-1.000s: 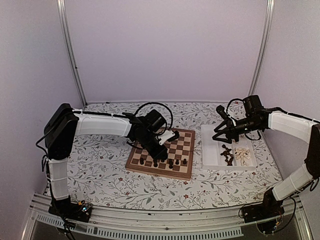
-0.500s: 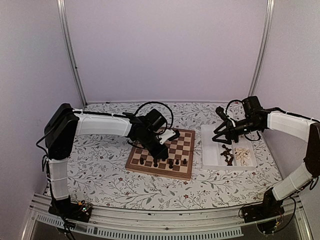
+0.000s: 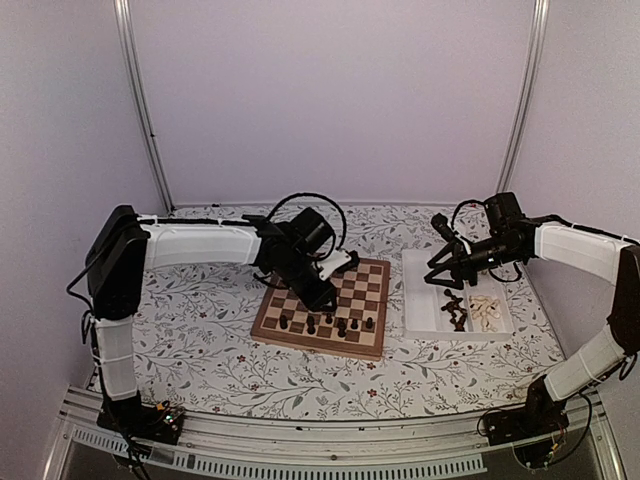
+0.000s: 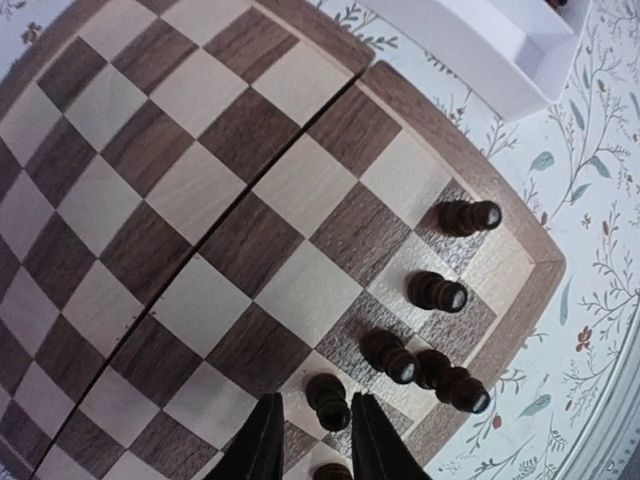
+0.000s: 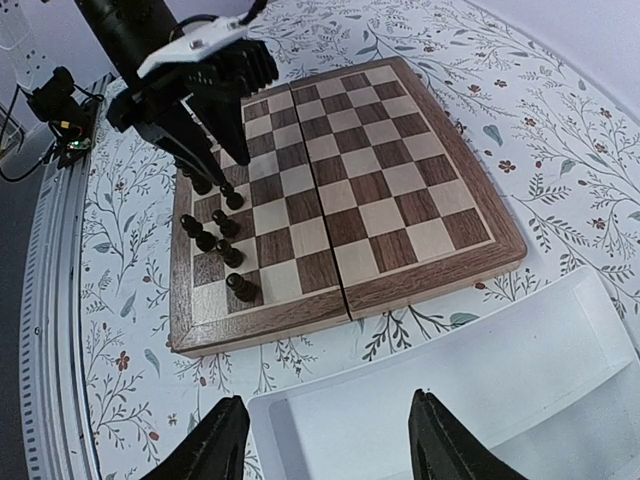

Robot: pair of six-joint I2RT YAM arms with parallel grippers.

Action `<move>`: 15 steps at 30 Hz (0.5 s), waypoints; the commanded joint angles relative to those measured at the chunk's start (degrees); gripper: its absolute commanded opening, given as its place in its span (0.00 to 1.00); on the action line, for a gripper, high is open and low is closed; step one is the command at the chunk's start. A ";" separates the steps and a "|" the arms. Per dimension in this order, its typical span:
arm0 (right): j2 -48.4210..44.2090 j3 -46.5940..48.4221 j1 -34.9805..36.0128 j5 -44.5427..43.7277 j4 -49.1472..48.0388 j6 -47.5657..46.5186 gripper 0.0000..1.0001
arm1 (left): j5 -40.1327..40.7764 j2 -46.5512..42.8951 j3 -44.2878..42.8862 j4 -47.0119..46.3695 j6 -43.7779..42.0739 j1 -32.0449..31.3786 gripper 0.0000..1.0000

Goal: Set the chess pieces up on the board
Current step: Place the chess piece on the chessboard, then pick up the chess piece from the storage box.

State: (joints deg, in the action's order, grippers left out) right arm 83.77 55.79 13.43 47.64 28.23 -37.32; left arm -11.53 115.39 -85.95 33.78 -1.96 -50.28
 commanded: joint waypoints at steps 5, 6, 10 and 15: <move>-0.09 1.55 -1.29 -2.94 1.07 -0.58 0.58 | 8.08 -11.72 -16.79 0.39 16.49 1.45 0.77; 0.18 1.78 -1.34 -2.87 1.40 -0.44 0.58 | 9.04 -12.25 -19.39 0.30 20.61 1.90 0.96; 1.66 3.32 -1.30 -2.47 2.66 -0.14 0.58 | 7.51 -12.94 -28.89 1.80 34.45 4.27 0.99; 3.47 4.46 -1.36 -2.91 3.55 0.07 0.58 | 6.70 -13.95 -34.07 3.92 45.45 4.49 0.99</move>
State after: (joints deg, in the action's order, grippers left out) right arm 85.71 58.39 12.34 45.41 30.09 -37.30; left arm -4.80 101.06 -118.04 34.13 30.48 -46.19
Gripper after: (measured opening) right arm 0.581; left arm 0.994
